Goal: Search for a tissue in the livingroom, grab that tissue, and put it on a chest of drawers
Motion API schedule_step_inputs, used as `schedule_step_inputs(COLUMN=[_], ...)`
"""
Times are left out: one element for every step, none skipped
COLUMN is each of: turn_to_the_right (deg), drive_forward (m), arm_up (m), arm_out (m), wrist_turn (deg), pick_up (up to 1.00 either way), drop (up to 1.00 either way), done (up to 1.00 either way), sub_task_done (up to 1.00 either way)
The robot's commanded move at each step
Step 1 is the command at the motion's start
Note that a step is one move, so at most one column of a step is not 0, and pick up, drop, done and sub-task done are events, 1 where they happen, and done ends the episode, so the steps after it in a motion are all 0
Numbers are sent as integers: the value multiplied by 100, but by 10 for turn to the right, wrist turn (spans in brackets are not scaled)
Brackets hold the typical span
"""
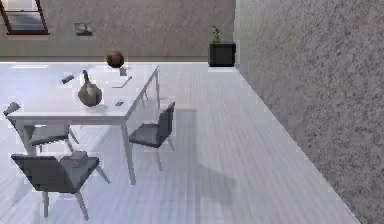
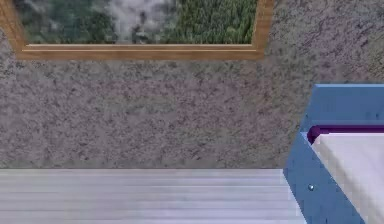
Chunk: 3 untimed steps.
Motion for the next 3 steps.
schedule_step_inputs(turn_to_the_right=[180, 0, 0], drive_forward=[0, 100, 40], arm_up=[0, 0, 0], arm_out=[0, 0, 0], wrist_turn=[0, 0, 0], pick_up=[0, 0, 0], drop=[0, 0, 0], done=[0, 0, 0], sub_task_done=[0, 0, 0])
